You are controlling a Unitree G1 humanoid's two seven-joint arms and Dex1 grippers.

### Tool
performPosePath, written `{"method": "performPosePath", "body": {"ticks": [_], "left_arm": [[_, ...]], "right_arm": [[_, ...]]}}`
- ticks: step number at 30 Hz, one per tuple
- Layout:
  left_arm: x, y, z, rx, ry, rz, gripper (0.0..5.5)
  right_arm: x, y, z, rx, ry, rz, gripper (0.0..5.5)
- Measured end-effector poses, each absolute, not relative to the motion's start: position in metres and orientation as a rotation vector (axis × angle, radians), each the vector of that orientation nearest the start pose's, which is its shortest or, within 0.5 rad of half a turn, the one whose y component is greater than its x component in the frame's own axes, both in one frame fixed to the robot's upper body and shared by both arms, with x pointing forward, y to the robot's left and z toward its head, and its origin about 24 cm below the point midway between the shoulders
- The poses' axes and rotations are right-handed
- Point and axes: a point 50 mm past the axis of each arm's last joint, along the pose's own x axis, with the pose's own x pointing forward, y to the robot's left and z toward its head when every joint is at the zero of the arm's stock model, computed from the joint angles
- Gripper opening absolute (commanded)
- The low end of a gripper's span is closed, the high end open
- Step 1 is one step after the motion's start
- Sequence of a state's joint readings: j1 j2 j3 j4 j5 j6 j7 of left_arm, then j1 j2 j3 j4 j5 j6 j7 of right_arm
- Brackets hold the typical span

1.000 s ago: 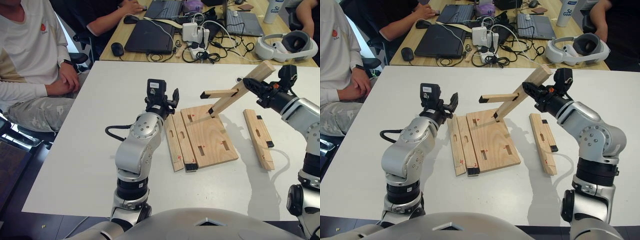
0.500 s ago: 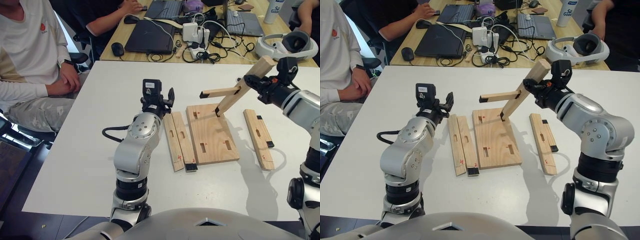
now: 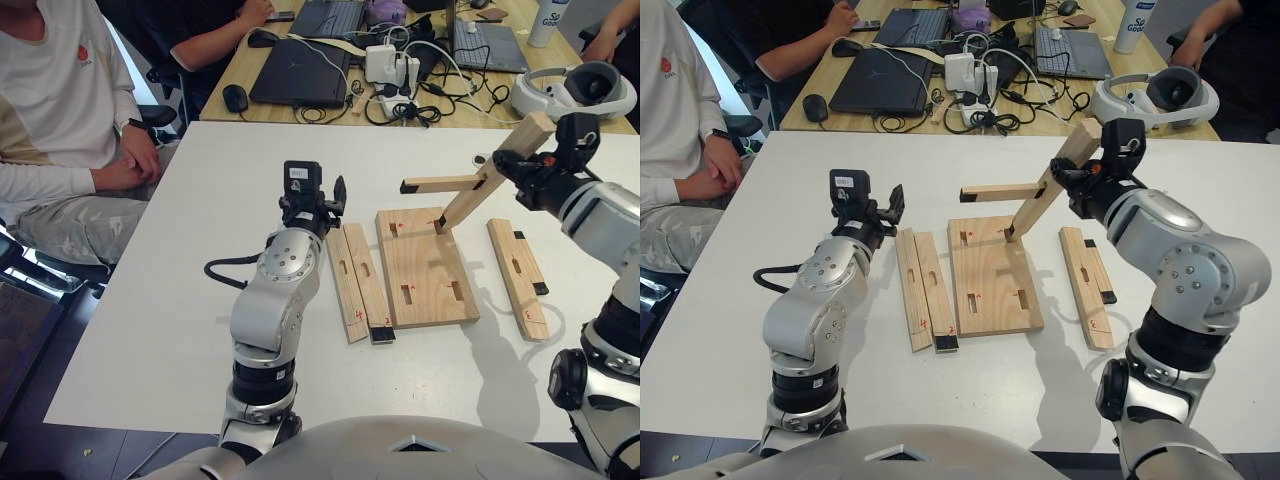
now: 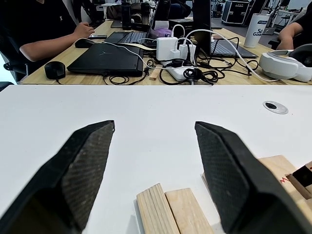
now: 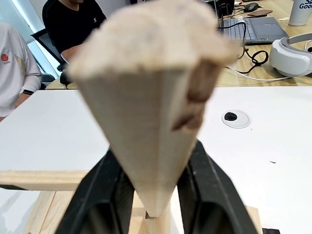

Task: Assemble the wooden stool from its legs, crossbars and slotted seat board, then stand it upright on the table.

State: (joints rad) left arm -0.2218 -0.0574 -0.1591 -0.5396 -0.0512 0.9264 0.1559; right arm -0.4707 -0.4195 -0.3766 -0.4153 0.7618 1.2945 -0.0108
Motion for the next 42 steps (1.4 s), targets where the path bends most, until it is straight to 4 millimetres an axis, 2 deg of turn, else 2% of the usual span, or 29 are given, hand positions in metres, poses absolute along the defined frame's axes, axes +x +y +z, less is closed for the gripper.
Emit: {"method": "performPosePath", "body": {"ticks": [3,7,10,14,20,24,31,42], "left_arm": [[0.258,0.092,0.131,-0.016,0.165,-0.110,3.06],[0.258,0.091,0.131,-0.016,0.159,-0.104,3.06],[0.258,0.091,0.132,-0.017,0.155,-0.104,3.06],[0.258,0.089,0.132,-0.015,0.153,-0.112,3.06],[0.257,0.088,0.132,-0.014,0.153,-0.116,3.06],[0.257,0.088,0.132,-0.013,0.153,-0.119,3.06],[0.257,0.088,0.132,-0.013,0.154,-0.120,3.06],[0.257,0.086,0.131,-0.014,0.156,-0.132,3.06]], "right_arm": [[0.274,-0.231,0.185,0.220,0.268,0.242,1.00],[0.263,-0.260,0.163,0.264,0.321,0.211,1.00],[0.257,-0.271,0.154,0.324,0.317,0.198,1.00],[0.259,-0.267,0.158,0.388,0.223,0.257,1.00],[0.263,-0.258,0.158,0.478,0.185,0.296,1.00],[0.256,-0.258,0.142,0.539,0.250,0.244,1.00],[0.250,-0.261,0.139,0.550,0.250,0.212,1.00],[0.260,-0.263,0.131,0.604,0.207,0.151,1.00]]}}
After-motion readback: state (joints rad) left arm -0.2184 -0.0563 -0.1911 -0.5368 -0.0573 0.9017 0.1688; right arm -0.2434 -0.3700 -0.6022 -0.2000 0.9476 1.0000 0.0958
